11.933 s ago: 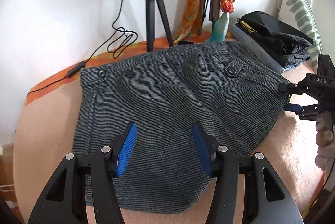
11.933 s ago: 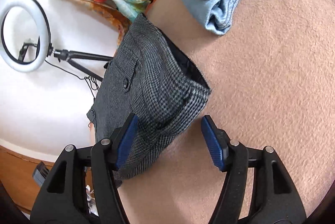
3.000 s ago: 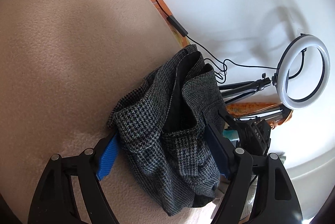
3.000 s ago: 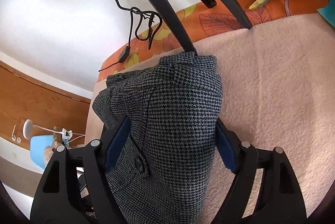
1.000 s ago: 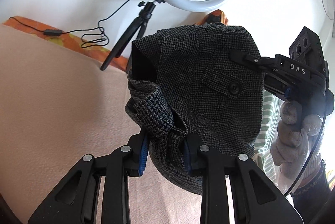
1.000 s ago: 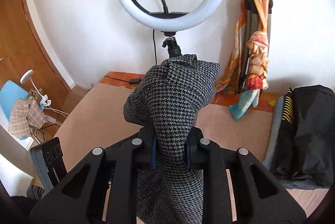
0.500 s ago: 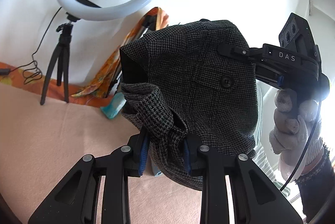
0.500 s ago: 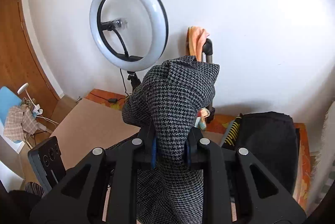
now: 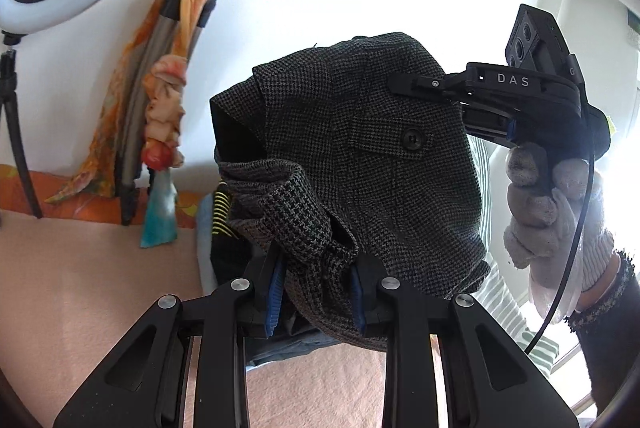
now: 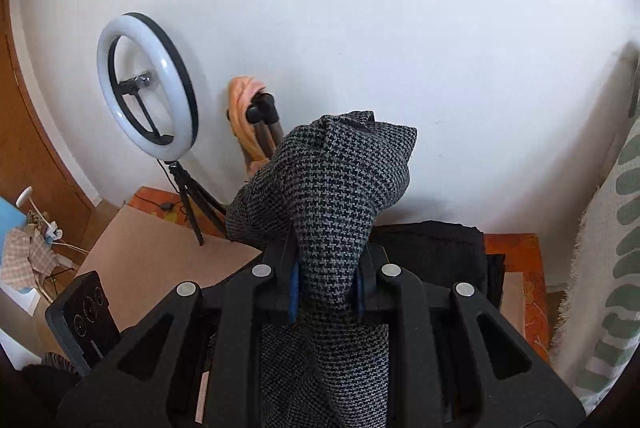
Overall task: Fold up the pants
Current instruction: 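Lower the pants onto the stack of folded jeans and open both grippers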
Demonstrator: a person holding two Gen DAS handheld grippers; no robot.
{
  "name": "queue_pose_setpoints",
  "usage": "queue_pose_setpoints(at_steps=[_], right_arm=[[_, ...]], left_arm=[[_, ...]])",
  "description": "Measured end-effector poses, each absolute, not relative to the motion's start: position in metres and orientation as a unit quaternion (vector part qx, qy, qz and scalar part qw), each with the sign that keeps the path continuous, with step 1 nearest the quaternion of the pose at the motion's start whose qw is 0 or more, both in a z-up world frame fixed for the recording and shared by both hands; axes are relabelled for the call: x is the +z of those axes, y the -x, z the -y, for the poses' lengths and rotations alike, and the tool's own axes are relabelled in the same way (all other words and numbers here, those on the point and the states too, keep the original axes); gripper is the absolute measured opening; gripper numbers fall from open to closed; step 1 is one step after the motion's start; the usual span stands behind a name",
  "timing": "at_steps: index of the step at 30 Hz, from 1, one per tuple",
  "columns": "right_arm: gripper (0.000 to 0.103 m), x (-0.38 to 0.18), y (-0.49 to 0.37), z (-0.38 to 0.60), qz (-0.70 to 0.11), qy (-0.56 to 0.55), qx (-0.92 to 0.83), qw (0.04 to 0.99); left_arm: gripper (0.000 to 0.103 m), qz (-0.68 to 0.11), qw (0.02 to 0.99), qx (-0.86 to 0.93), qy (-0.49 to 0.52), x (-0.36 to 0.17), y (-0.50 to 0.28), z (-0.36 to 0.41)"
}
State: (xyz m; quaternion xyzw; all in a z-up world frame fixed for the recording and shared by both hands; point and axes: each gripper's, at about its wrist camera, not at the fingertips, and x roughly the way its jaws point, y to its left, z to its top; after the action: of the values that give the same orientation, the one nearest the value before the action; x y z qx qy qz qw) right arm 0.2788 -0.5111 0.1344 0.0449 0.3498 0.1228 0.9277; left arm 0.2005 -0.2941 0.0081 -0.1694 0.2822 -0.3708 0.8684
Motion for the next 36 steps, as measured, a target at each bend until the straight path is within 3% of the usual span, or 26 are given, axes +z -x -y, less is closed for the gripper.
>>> queue_pose_setpoints(at_steps=[9,16,19,21,25,29,36], right_arm=[[0.022,0.061,-0.324,0.596,-0.397,-0.094,0.081,0.909],[0.03,0.016,-0.341,0.622,-0.42,-0.116,0.065,0.898],[0.035,0.005,-0.344,0.627,-0.424,-0.114,0.055,0.897],[0.037,-0.003,-0.347,0.63,-0.428,-0.111,0.044,0.896],[0.048,-0.018,-0.348,0.639,-0.434,-0.12,0.024,0.893],[0.06,-0.026,-0.344,0.642,-0.434,-0.113,0.007,0.894],[0.063,0.005,-0.321,0.653,-0.391,-0.125,-0.037,0.911]], left_arm=[[0.026,-0.328,0.85,-0.37,0.181,-0.027,-0.222,0.331],[0.026,-0.343,0.845,-0.363,0.193,-0.04,-0.233,0.331],[0.034,-0.352,0.841,-0.353,0.209,-0.046,-0.235,0.324],[0.045,-0.363,0.835,-0.345,0.229,-0.051,-0.239,0.318],[0.051,-0.376,0.829,-0.339,0.236,-0.05,-0.236,0.31],[0.052,-0.382,0.827,-0.349,0.219,-0.046,-0.232,0.305],[0.05,-0.387,0.839,-0.336,0.181,-0.04,-0.223,0.282]])
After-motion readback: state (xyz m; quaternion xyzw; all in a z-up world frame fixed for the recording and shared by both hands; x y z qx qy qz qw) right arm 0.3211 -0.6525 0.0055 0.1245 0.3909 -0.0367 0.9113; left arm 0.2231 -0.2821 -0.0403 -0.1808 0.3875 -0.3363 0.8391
